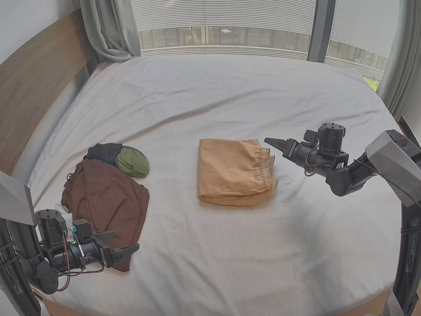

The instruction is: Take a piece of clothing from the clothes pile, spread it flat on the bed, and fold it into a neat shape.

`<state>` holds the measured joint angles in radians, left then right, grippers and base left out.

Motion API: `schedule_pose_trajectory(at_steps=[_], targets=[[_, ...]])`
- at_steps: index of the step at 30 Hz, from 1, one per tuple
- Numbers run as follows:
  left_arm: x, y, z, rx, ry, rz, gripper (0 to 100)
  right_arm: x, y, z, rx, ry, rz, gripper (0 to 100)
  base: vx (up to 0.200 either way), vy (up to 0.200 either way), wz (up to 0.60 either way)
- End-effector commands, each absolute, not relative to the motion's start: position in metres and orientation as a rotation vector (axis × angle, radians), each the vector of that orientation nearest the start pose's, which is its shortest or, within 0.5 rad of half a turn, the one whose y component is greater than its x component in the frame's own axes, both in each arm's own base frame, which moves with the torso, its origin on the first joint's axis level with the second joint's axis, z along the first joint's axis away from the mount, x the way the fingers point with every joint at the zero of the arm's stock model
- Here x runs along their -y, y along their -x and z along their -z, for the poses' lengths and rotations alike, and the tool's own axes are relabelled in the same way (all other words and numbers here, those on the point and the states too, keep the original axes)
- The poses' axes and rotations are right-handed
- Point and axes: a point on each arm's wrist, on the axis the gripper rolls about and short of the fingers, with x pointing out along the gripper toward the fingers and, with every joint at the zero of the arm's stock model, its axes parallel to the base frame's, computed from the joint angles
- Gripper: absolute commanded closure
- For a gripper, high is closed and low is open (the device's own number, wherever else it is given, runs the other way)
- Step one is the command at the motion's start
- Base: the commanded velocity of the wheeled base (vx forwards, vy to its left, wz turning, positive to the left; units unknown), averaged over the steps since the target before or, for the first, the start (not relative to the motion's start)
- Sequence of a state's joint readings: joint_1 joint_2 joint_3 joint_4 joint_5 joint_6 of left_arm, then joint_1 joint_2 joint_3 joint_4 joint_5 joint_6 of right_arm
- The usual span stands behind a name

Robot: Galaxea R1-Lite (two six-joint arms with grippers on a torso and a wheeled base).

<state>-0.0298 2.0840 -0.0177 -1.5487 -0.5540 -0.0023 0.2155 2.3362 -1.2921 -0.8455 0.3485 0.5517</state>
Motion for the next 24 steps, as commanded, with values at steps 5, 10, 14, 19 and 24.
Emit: schedule_pose_trajectory(at_steps=[5, 10, 14, 19, 24], targets=[[0.017, -0.212, -0.021, -0.526, 0.147, 0.568, 0, -0.148, -0.458, -0.079, -0.334, -0.539, -0.584, 0, 0.0, 0.0, 0.0], [0.017, -0.212, -0.021, -0.524, 0.147, 0.568, 0, -0.16, -0.469, -0.056, -0.382, -0.538, -0.583, 0, 0.0, 0.0, 0.0], [0.017, -0.212, -0.021, -0.524, 0.147, 0.566, 0, -0.162, -0.472, -0.033, -0.418, -0.536, -0.572, 0, 0.0, 0.0, 0.0], [0.017, -0.212, -0.021, -0.526, 0.148, 0.566, 0, -0.157, -0.475, -0.011, -0.45, -0.534, -0.51, 0, 0.0, 0.0, 0.0], [0.017, -0.212, -0.021, -0.527, 0.148, 0.568, 0, -0.152, -0.475, 0.002, -0.47, -0.534, -0.478, 0, 0.0, 0.0, 0.0]])
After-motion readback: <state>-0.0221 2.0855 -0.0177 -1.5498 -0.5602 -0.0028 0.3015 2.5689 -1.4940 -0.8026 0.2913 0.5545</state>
